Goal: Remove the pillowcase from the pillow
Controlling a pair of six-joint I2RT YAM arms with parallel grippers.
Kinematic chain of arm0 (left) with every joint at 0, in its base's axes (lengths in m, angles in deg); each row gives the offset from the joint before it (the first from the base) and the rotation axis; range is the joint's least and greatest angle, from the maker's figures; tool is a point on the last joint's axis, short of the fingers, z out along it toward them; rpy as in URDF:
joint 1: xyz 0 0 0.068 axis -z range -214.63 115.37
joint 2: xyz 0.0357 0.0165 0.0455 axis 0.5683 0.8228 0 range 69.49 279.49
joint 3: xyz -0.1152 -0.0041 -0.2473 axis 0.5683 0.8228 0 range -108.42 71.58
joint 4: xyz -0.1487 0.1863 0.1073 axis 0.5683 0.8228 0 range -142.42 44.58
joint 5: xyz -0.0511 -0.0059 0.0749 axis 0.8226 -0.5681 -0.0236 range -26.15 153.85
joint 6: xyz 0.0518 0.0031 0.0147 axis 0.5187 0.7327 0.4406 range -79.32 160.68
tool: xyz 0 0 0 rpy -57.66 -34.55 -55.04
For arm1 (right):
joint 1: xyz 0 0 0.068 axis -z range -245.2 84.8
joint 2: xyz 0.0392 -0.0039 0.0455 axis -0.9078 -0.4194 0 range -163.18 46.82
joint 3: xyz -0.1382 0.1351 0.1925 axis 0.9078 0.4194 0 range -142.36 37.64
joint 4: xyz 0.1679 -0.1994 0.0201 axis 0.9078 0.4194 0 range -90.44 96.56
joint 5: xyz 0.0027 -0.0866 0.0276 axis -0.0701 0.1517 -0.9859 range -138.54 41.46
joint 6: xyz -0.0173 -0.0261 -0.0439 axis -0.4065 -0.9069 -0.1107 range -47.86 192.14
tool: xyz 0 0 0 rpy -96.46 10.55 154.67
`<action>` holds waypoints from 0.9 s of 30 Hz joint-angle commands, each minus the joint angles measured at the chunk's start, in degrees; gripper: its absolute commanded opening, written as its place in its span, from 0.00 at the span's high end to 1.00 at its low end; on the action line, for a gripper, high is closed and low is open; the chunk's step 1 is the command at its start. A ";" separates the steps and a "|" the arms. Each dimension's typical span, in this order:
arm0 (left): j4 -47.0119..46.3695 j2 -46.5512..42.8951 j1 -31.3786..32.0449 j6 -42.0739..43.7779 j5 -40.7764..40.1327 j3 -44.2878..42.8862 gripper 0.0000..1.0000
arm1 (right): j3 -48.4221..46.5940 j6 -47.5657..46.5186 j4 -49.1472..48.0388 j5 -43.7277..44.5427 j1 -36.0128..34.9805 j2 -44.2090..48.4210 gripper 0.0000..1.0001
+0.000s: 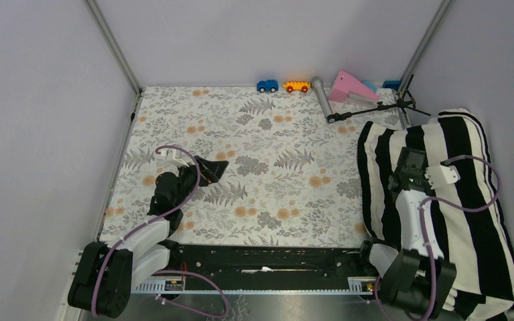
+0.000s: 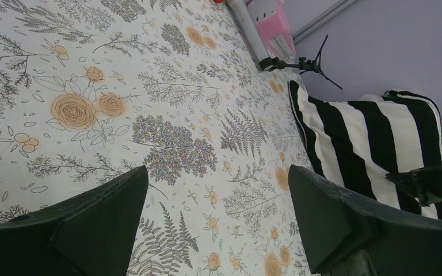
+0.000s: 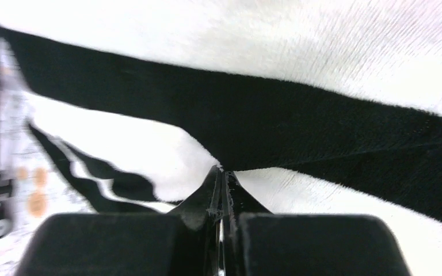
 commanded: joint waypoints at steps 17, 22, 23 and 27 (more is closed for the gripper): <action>-3.43 -0.49 0.30 -0.02 0.96 -0.52 0.01 | -17.53 -14.00 -1.04 -36.19 -3.09 14.09 1.00; -4.54 0.87 0.30 -0.35 1.95 -0.69 0.01 | -21.22 -15.09 -0.15 -38.29 -15.23 10.29 1.00; -4.62 1.25 0.23 -0.44 1.98 -0.77 0.01 | -21.44 -15.30 -1.04 -38.33 -18.81 9.91 1.00; -4.68 1.44 0.36 -0.37 1.59 -0.62 0.01 | -24.64 -16.23 -2.30 -38.93 -30.37 6.98 1.00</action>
